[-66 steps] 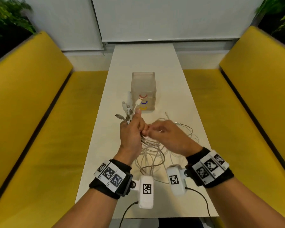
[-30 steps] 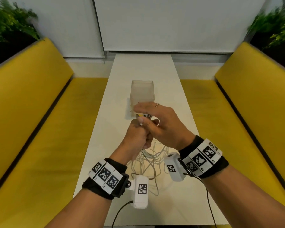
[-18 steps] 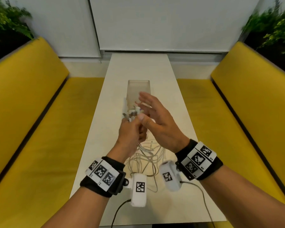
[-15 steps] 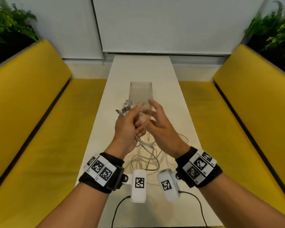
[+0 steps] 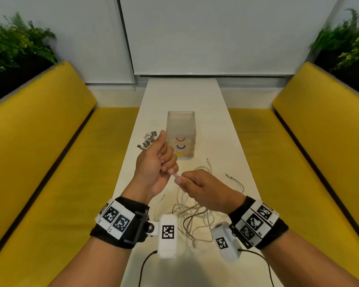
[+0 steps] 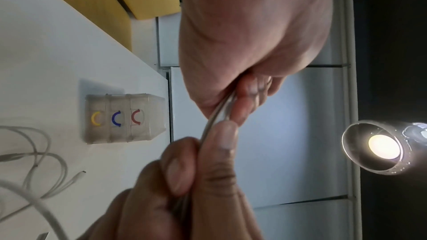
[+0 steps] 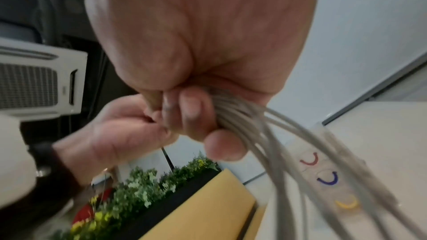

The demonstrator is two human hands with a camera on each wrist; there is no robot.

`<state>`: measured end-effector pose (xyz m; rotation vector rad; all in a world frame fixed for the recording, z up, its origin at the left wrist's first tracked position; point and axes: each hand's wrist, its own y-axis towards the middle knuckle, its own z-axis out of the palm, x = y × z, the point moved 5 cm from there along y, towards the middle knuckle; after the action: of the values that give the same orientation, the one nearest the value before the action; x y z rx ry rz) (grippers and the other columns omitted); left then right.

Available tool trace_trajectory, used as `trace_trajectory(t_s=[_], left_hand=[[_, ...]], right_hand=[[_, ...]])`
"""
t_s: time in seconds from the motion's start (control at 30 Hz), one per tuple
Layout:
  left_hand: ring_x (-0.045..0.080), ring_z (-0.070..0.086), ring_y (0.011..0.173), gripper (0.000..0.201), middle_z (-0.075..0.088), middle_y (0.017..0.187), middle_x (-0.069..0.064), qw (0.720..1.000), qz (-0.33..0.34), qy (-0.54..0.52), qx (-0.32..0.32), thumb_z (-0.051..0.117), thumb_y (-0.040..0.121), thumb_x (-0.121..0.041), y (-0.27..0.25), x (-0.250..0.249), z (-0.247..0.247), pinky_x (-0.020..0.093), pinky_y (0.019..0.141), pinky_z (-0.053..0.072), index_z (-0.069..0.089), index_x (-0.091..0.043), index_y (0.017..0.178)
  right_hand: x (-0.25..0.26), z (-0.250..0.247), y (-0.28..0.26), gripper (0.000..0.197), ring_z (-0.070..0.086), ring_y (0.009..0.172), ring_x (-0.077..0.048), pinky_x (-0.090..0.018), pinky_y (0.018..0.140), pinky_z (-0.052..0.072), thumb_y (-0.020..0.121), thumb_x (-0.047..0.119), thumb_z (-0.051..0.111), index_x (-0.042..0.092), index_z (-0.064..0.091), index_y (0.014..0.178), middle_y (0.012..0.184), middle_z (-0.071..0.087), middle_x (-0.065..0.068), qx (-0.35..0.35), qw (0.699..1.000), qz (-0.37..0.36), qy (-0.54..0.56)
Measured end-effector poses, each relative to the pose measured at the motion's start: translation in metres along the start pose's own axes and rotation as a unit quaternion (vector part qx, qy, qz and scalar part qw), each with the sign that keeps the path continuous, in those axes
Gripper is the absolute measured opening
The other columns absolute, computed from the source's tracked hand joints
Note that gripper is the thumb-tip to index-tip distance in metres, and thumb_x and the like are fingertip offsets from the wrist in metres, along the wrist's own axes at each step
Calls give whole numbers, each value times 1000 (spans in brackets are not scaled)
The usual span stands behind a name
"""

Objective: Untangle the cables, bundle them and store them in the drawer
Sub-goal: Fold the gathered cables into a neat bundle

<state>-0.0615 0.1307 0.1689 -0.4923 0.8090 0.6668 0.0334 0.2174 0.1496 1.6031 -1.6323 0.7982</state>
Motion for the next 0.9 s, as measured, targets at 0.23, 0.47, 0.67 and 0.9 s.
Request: trace_trajectory(t_s=[0.23, 0.47, 0.67, 0.9], left_hand=[[8, 16, 37, 55, 19, 46, -7, 995, 32, -46, -81, 51, 104, -35, 7, -20, -23, 22, 35, 16, 28, -23, 55], [8, 15, 37, 54, 18, 47, -6, 991, 46, -56, -108, 49, 105, -34, 5, -29, -42, 23, 39, 11, 26, -23, 57], [8, 16, 39, 53, 19, 49, -6, 987, 54, -49, -141, 51, 104, -36, 4, -28, -55, 23, 38, 13, 27, -23, 59], [7, 20, 45, 50, 24, 56, -6, 986, 59, 31, -151, 69, 90, -51, 7, -14, -51, 21, 39, 19, 37, -26, 60]], right_hand=[[-34, 7, -5, 48, 31, 52, -7, -23, 54, 28, 105, 39, 47, 18, 38, 63, 57, 33, 10, -21, 1000, 12, -15], [-44, 4, -6, 50, 36, 55, -21, -30, 51, 41, 101, 41, 50, 11, 38, 63, 59, 32, -1, -28, 992, 56, 107], [-52, -6, -8, 37, 26, 51, -10, -21, 45, 23, 103, 29, 53, 20, 58, 68, 63, 34, -4, -51, 980, 102, 165], [-39, -26, 0, 34, 35, 51, -2, -15, 51, 30, 102, 23, 53, 12, 58, 70, 60, 43, 10, -132, 984, 104, 57]])
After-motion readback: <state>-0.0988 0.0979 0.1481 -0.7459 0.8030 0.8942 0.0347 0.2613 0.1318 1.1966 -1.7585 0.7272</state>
